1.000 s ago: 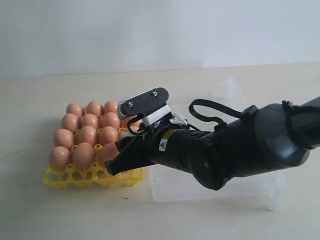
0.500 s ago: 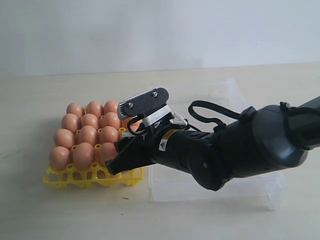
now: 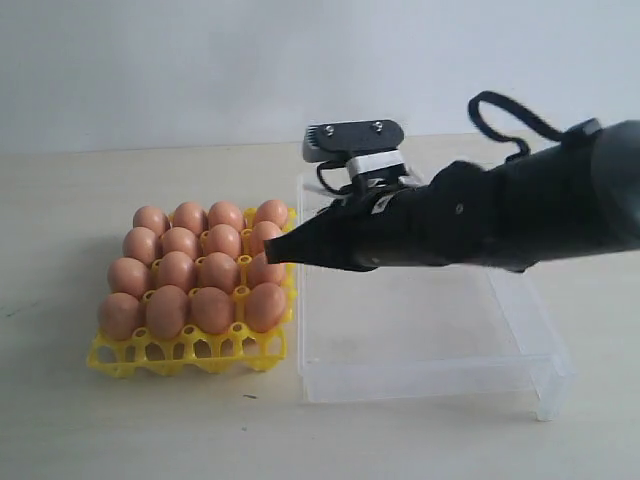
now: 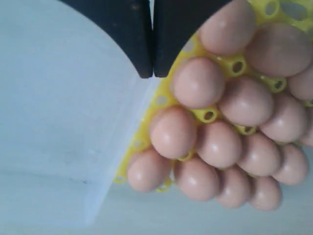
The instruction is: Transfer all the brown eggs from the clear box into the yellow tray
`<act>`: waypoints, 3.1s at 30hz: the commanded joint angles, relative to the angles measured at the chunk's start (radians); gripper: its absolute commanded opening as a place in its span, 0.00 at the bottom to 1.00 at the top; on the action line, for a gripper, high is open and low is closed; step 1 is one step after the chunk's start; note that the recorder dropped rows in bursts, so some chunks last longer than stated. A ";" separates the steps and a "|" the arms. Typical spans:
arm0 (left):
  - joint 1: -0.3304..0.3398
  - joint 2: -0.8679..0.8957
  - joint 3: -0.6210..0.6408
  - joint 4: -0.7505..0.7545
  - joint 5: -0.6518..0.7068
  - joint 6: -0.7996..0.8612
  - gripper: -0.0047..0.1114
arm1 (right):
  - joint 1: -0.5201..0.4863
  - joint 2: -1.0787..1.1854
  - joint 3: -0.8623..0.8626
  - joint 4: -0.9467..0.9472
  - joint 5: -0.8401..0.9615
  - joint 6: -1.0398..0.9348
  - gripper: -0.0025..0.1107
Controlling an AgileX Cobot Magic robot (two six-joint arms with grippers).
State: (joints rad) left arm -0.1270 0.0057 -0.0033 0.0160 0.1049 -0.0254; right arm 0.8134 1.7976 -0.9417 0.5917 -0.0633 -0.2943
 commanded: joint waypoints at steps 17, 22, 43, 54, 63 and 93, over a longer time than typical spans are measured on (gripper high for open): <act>-0.003 -0.006 0.003 -0.007 -0.002 -0.004 0.04 | -0.798 -0.269 -0.038 -0.523 0.600 0.242 0.02; -0.003 -0.006 0.003 -0.007 -0.002 -0.004 0.04 | -0.914 -0.368 0.032 -0.512 0.529 0.286 0.02; -0.003 -0.006 0.003 -0.007 -0.002 -0.004 0.04 | -0.887 -1.176 0.617 -0.419 0.073 0.294 0.02; -0.003 -0.006 0.003 -0.007 -0.002 -0.004 0.04 | -0.837 -1.411 0.638 -0.402 0.120 0.294 0.02; -0.003 -0.006 0.003 -0.007 -0.002 -0.004 0.04 | -0.837 -1.451 0.637 -0.400 0.120 0.294 0.02; -0.003 -0.006 0.003 -0.007 0.000 -0.004 0.04 | -0.837 -1.798 0.942 -0.524 0.323 0.294 0.02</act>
State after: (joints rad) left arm -0.1270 0.0057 -0.0033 0.0160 0.1065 -0.0254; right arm -0.0274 0.0068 -0.0046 0.0794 0.2234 0.0082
